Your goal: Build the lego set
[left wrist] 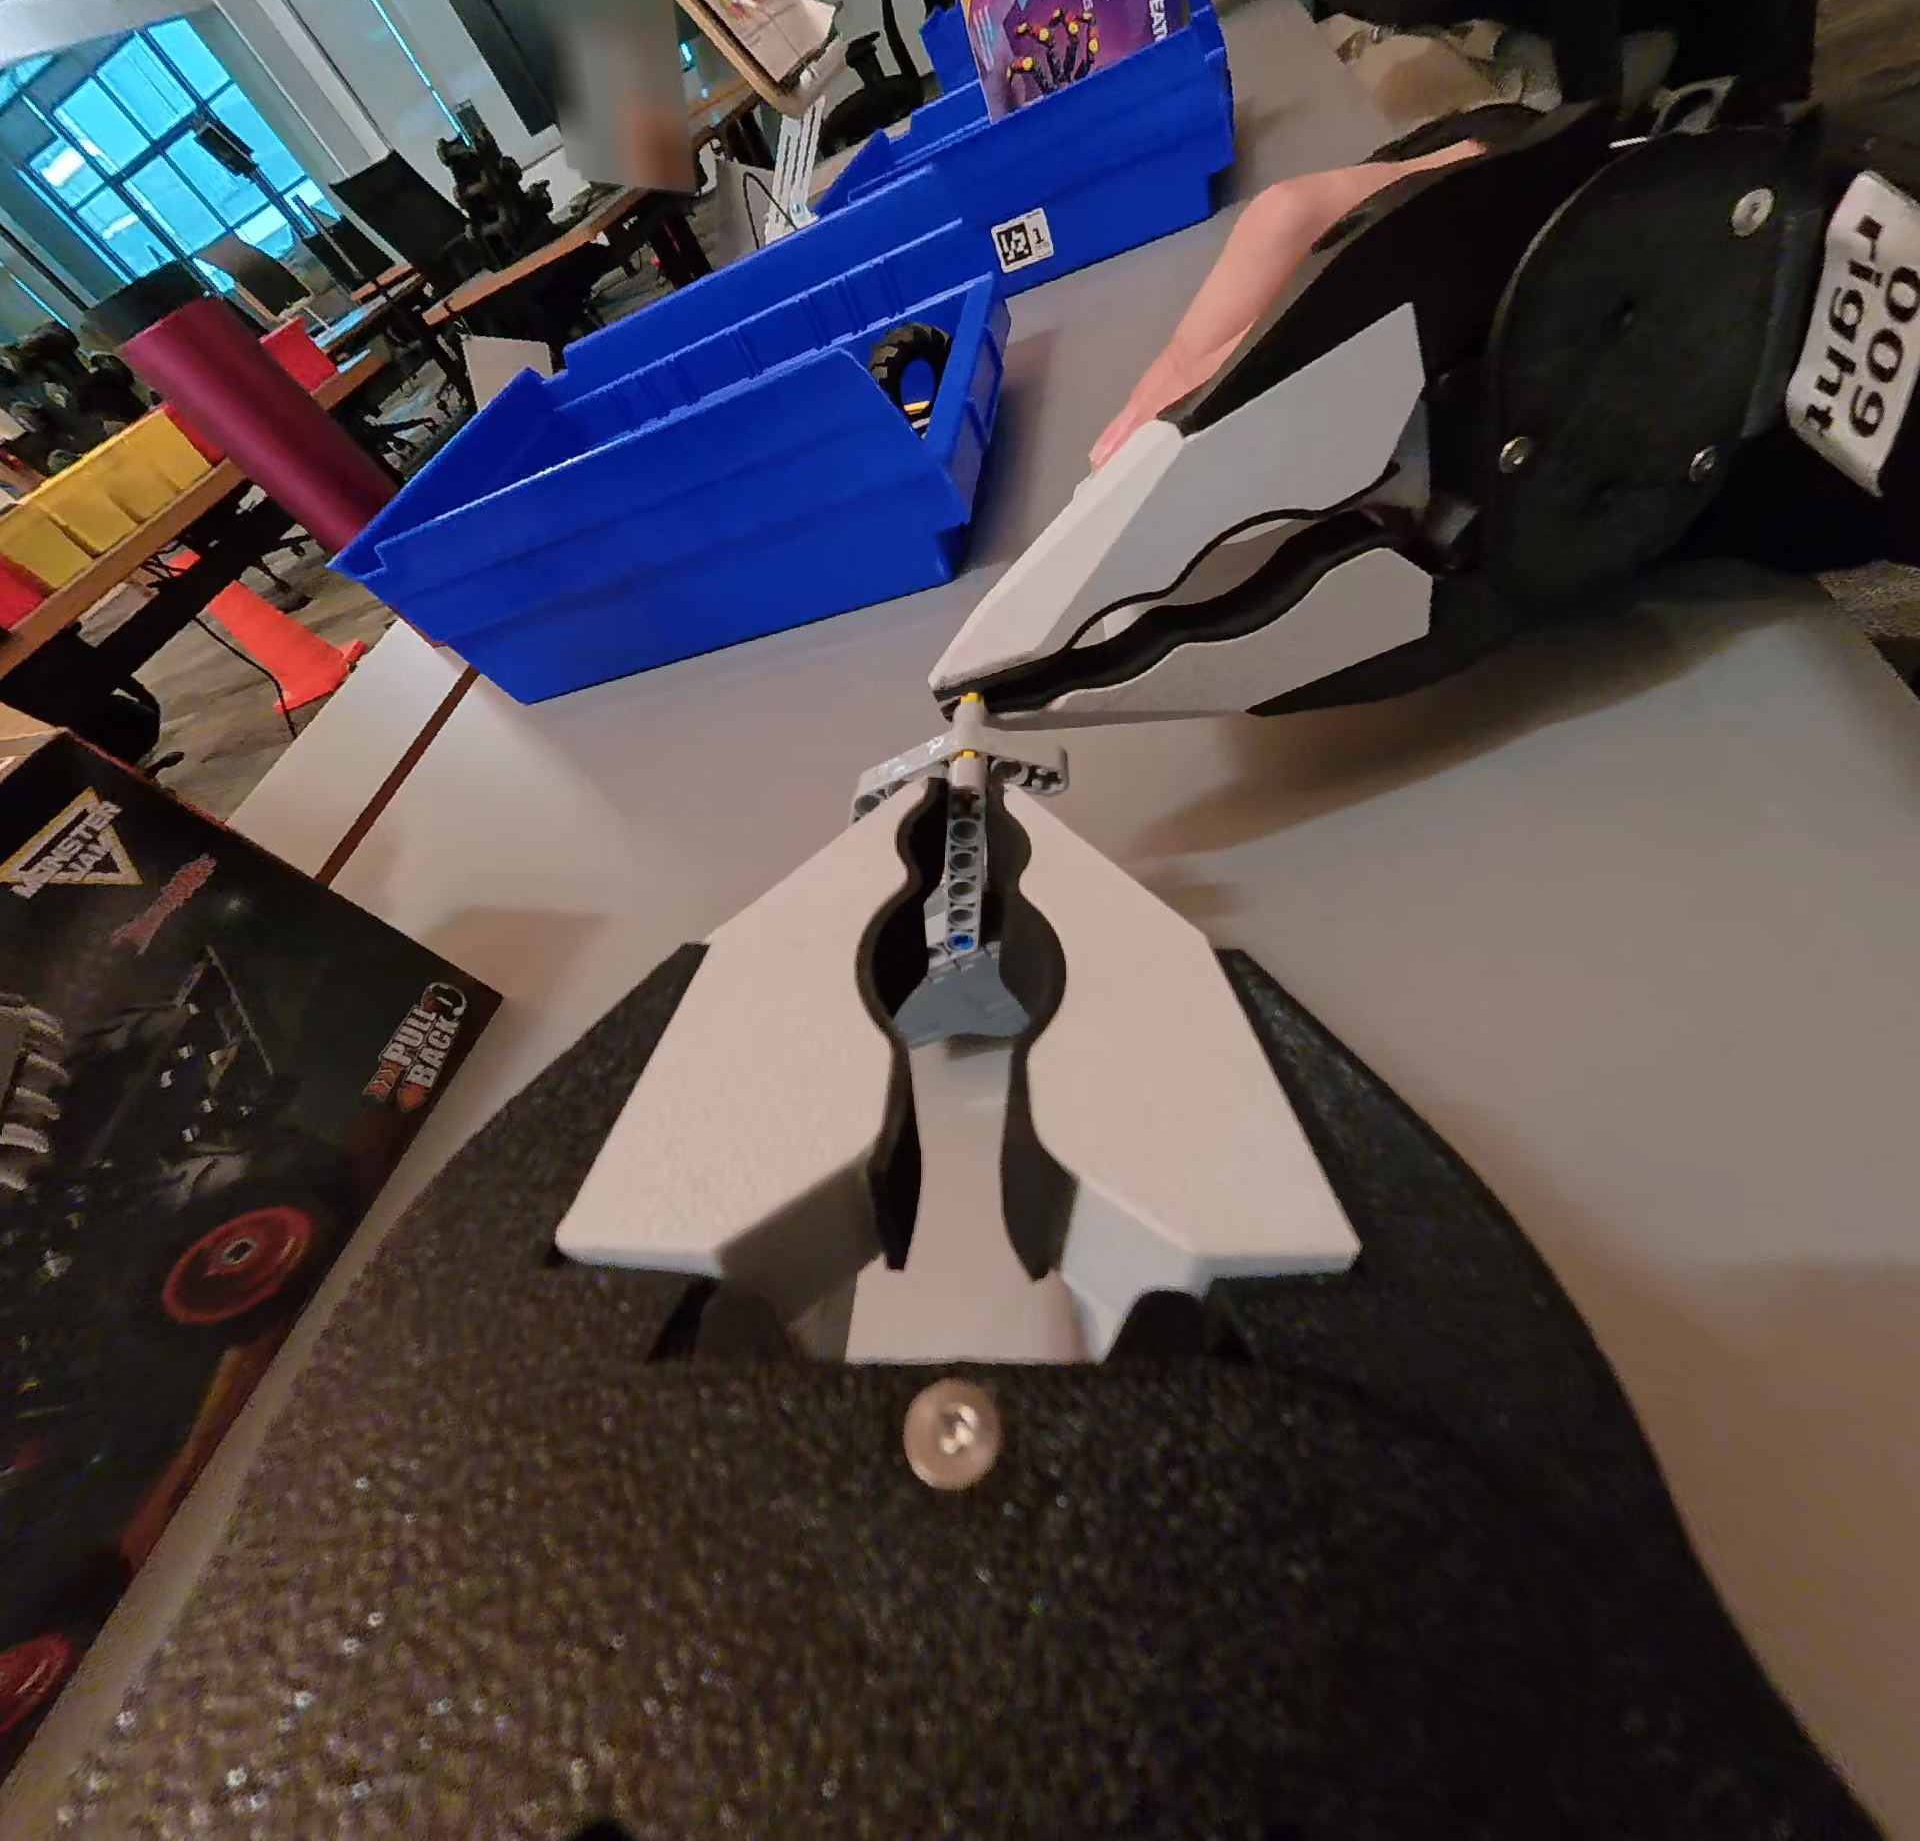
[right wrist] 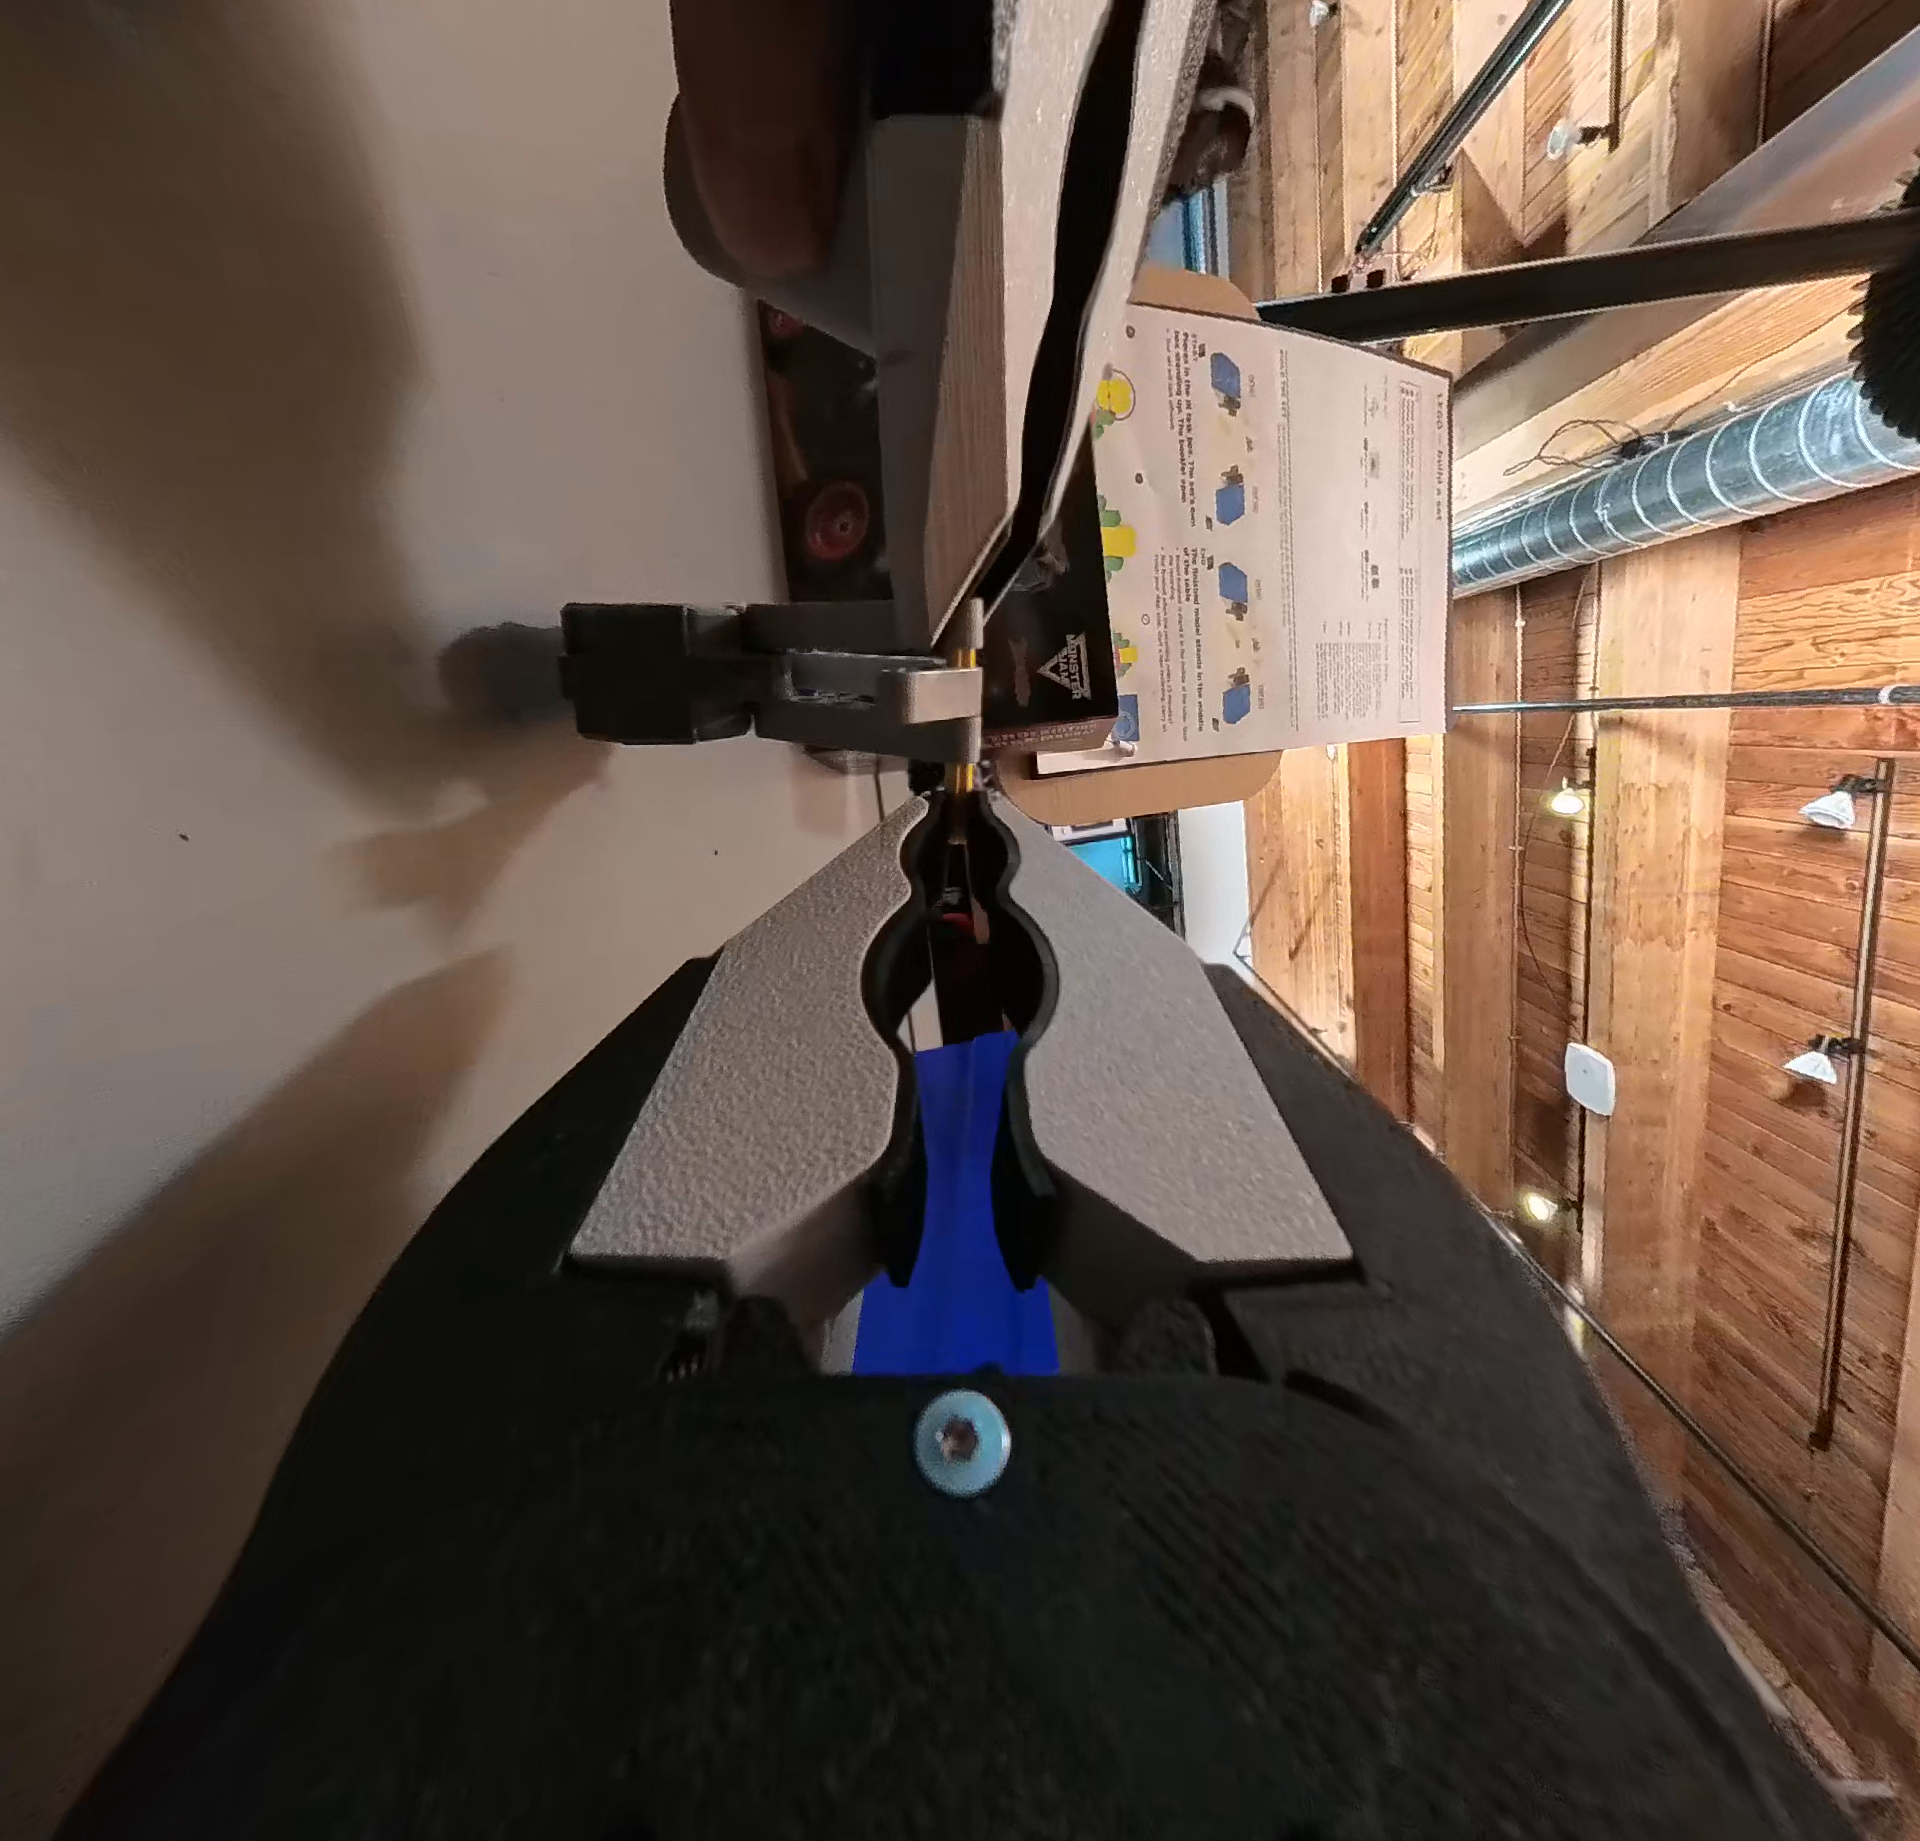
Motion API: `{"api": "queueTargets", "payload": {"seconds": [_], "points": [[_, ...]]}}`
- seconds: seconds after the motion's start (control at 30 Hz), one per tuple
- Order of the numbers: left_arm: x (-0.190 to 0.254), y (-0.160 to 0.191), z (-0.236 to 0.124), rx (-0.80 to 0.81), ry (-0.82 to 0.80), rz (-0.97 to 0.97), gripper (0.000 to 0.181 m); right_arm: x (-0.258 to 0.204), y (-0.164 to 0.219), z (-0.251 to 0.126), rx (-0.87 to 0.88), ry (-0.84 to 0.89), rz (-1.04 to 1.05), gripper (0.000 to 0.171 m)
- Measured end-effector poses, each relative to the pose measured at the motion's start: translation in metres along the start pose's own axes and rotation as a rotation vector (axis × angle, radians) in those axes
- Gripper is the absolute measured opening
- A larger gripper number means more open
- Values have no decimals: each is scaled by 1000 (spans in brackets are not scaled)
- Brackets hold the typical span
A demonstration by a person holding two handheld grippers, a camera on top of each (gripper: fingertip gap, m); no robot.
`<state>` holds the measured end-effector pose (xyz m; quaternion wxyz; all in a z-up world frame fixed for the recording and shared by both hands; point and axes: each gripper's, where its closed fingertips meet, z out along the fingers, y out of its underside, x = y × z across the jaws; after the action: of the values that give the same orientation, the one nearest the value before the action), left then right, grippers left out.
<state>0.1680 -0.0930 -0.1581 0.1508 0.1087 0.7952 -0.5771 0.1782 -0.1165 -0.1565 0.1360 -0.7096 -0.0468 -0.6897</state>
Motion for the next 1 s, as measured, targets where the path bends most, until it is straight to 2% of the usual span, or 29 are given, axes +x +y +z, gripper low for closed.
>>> {"api": "queueTargets", "payload": {"seconds": [0.2, 0.3, 0.43, 0.57, 0.7, 0.83, 1.0], "points": [[5, 3, 4, 20, 39, -40, 5, -8, 2, 0, -14, -49, 43, 3], [3, -5, 0, 44, 11, -1, 23, -7, 5, 1, -43, -40, 12, 3], [4, -3, 4, 21, -20, 43, 30, -5, -5, 3, -42, -17, -11, 3], [9, 5, 10, -56, -20, 85, 29, -9, -12, 5, -57, -9, -90, 3], [9, 7, 11, -66, -28, 105, 30, -9, -10, 6, -56, -20, -59, 4], [6, 8, 5, -86, -76, 254, 27, -10, -5, 6, -73, -23, -47, 3], [3, 9, 8, -89, -106, 213, 29, -8, -2, 6, -96, -14, -43, 3]]}}
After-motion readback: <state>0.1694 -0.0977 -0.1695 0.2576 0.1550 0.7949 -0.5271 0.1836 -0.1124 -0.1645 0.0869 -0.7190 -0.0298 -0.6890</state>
